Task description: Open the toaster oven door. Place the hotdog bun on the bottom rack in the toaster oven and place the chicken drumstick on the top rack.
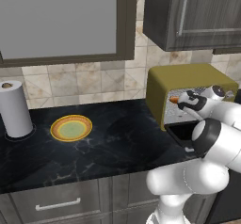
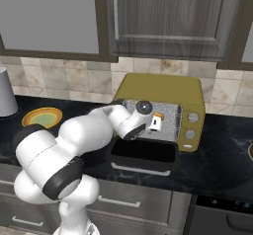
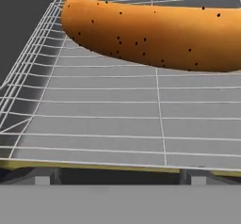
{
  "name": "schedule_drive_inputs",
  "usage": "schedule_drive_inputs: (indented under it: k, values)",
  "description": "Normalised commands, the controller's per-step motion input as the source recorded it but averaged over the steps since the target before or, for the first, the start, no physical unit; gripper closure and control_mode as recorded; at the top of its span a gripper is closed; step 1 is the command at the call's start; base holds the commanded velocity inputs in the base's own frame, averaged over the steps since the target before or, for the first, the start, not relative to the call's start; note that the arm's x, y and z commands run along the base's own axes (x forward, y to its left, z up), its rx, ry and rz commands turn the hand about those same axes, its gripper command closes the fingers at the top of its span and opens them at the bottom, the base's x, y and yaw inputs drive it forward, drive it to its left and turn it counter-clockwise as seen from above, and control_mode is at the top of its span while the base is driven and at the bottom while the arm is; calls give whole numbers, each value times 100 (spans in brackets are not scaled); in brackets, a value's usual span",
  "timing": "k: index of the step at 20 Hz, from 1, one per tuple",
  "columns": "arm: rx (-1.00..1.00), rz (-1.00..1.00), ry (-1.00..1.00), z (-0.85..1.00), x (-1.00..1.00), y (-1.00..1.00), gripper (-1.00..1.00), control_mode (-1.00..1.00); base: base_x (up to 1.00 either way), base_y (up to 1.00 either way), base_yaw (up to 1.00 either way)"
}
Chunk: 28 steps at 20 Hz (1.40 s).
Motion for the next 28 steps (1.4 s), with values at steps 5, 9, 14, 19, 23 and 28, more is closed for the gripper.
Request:
schedule_drive_inputs:
  k: [5,9,14,19,23,28]
  values:
    - [0,0,0,31,-1,-2,-100,-100,0,0,0]
    - [0,0,3,40,-30,-8,-100,-100,0,0,0]
    - [0,1,0,28,-50,-11,-100,-100,0,0,0]
    - [0,14,-5,33,-45,-8,-100,-100,0,0,0]
    - [0,15,-27,33,-41,-9,-100,-100,0,0,0]
    - [0,7,-34,38,-28,-5,-100,-100,0,0,0]
